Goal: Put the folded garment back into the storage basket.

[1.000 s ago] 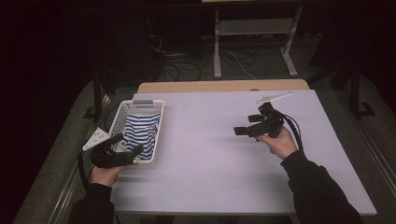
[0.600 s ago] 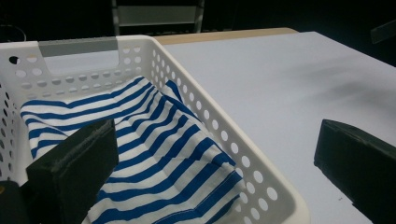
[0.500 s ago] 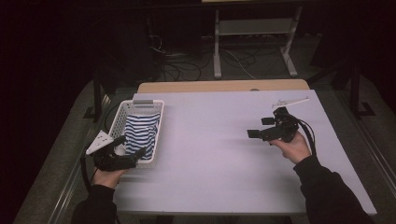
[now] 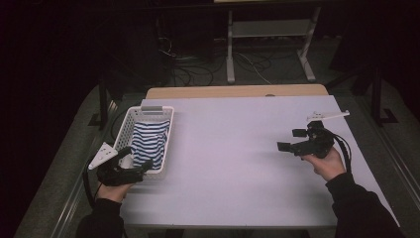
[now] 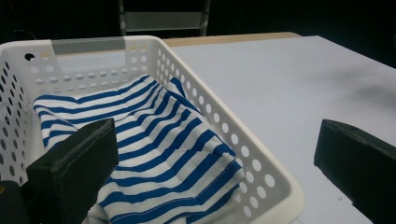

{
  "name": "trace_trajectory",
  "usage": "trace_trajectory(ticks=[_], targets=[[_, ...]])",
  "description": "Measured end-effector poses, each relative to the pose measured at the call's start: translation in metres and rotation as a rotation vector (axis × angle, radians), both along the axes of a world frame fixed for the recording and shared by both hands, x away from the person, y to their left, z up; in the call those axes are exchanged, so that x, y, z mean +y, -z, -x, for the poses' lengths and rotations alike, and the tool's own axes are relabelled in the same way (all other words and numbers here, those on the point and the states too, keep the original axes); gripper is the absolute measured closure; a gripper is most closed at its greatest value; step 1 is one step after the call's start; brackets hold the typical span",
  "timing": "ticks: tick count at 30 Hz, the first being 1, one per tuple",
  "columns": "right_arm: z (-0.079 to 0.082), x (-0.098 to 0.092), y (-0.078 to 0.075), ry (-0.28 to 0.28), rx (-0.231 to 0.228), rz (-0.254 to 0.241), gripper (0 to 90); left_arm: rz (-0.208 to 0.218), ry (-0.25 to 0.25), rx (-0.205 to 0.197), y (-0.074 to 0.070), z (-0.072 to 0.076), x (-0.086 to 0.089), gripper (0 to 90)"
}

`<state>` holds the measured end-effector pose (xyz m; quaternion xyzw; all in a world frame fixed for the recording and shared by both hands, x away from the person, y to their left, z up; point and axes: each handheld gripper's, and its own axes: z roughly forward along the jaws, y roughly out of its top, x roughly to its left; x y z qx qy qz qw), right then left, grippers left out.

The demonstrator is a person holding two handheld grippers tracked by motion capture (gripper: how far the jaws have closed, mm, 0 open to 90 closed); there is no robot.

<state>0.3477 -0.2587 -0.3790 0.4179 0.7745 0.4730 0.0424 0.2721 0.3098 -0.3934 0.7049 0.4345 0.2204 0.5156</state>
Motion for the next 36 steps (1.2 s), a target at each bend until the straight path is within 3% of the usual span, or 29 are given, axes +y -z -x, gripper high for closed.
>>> trace_trajectory(ticks=[24,30,36], targets=[[0.031,-0.045,0.021,0.088,-0.06,0.022,0.0,0.01,0.001,-0.007,0.0,0.002,0.001,0.0],[0.04,-0.055,0.027,0.122,-0.102,0.038,0.0,0.009,0.011,-0.009,0.0,0.001,0.001,0.0],[0.049,-0.056,0.032,0.118,-0.135,0.07,0.0,0.015,0.014,-0.017,-0.002,0.001,0.003,0.0]])
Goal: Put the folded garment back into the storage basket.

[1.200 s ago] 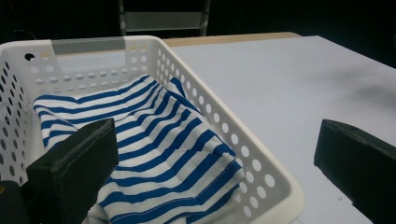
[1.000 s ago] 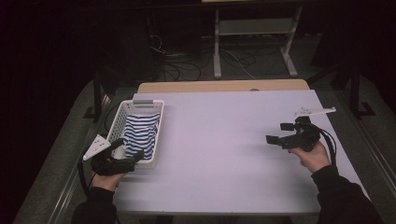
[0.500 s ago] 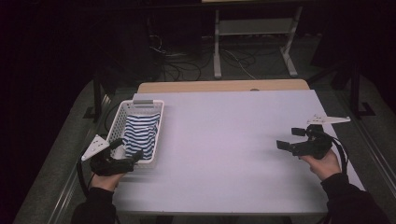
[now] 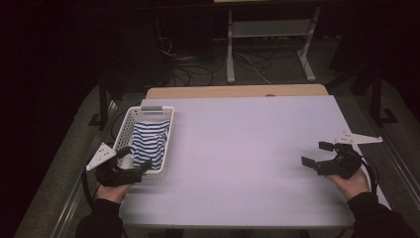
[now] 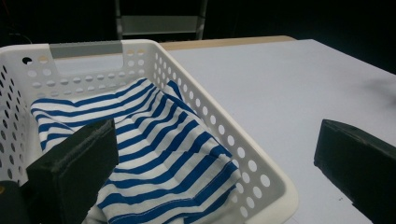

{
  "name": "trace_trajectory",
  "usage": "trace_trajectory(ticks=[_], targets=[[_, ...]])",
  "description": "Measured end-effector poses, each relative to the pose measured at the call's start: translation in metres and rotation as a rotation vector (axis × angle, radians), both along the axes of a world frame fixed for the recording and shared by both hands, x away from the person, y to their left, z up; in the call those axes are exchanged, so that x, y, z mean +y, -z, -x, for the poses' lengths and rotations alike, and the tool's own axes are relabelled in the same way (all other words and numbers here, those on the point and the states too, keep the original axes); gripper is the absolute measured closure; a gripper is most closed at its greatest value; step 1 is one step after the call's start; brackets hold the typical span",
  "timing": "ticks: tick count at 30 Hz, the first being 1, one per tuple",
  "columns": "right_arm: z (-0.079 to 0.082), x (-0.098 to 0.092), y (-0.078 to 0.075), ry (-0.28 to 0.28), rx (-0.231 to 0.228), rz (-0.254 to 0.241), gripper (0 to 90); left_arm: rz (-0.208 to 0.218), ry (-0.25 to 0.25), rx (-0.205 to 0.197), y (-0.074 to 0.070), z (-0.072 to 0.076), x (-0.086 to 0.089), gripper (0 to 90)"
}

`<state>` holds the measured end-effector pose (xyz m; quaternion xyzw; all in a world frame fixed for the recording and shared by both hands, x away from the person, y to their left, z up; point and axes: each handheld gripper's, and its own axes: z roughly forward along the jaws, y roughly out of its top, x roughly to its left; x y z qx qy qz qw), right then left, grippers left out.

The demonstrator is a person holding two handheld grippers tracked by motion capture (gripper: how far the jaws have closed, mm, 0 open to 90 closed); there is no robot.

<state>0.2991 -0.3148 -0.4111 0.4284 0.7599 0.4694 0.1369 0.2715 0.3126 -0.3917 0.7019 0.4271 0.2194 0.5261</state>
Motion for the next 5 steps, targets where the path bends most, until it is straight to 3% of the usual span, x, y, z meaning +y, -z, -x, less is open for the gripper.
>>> trace_trajectory(ticks=[2,5], targets=[[0.0016,0.0019,0.0024,-0.002,-0.019,0.038,0.0,-0.007,0.006,-0.001,-0.0003,-0.001,0.0003,0.0],[0.003,0.004,0.0046,0.01,-0.034,0.05,0.0,-0.01,0.005,-0.008,-0.0014,-0.0015,0.0017,0.0]])
